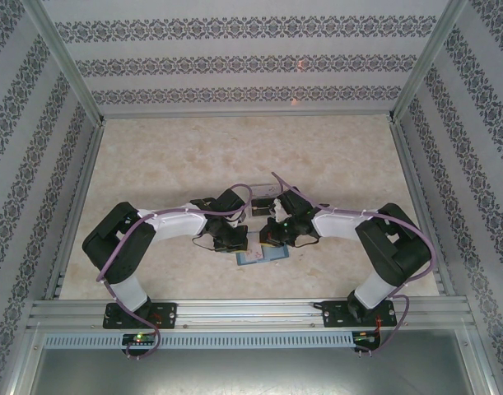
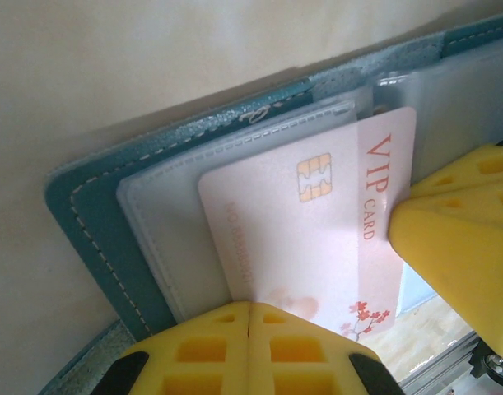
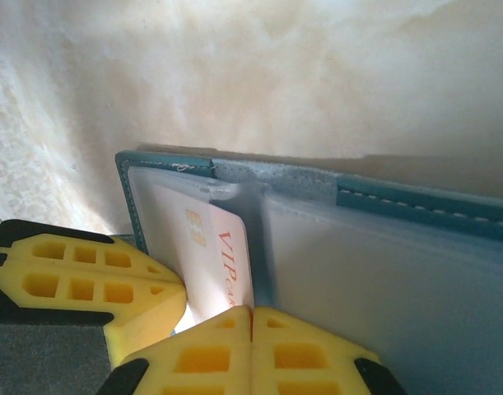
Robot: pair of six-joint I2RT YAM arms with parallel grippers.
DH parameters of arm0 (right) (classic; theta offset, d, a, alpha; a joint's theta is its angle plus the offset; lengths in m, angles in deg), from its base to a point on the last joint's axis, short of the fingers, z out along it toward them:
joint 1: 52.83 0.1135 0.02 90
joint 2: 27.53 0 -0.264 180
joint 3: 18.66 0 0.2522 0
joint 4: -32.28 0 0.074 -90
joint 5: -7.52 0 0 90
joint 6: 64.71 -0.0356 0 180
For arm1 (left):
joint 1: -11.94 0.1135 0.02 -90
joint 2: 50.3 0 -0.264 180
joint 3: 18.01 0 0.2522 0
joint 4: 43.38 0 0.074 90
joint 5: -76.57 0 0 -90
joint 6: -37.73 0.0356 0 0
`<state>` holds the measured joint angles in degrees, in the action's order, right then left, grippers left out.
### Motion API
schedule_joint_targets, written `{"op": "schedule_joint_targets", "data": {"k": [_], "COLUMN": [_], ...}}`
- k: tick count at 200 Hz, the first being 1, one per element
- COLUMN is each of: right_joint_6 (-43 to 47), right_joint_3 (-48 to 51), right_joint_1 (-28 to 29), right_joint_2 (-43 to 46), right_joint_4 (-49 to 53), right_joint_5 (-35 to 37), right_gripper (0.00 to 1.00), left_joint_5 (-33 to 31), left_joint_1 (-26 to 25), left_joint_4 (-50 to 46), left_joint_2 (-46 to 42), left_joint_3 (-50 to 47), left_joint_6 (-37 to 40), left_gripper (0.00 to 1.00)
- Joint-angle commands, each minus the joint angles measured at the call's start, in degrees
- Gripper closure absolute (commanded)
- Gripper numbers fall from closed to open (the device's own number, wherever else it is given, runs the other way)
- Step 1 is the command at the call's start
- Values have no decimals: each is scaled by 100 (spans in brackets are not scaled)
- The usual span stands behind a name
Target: Take the credit cards out of the card holder
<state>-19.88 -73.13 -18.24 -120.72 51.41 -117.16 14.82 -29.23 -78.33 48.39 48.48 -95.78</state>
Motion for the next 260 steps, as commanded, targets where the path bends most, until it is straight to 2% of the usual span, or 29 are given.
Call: {"op": "schedule_joint_targets", "data": {"k": [1,91,112,146,187,205,221,247,260], "right_joint_6": [254,969,1003,997,1005,996,958,815,722], "right_joint_3": [-34,-431,-508,-688,-1136,-1267,-1332,-1352,-1328], "right_joint_1": [-51,-207,-173,146,604,727,816,884,893], "right_joint_2": [264,971,1044,887,637,556,495,448,436], "right_joint_4": [347,2040,2162,2259,2680,2751,2751,2656,2589], "right_joint_5": [168,1380,1446,1599,2241,2312,2324,2185,2090], "right_gripper": [95,98,98,98,98,98,96,84,81], "left_joint_5": [-450,-444,-442,-427,-422,-415,-409,-404,-399], "left_joint_1": [-50,-49,-51,-49,-49,-51,-49,-49,-49], "left_joint_4": [-412,-408,-403,-403,-394,-395,-386,-377,-362], "left_joint_2": [370,299,293,281,291,282,282,280,289], "left_joint_3": [-254,-307,-314,-293,-290,-300,-300,-304,-302], "left_joint_6": [144,150,160,166,175,175,173,163,164], "left_gripper": [100,100,100,100,100,100,100,100,100]}}
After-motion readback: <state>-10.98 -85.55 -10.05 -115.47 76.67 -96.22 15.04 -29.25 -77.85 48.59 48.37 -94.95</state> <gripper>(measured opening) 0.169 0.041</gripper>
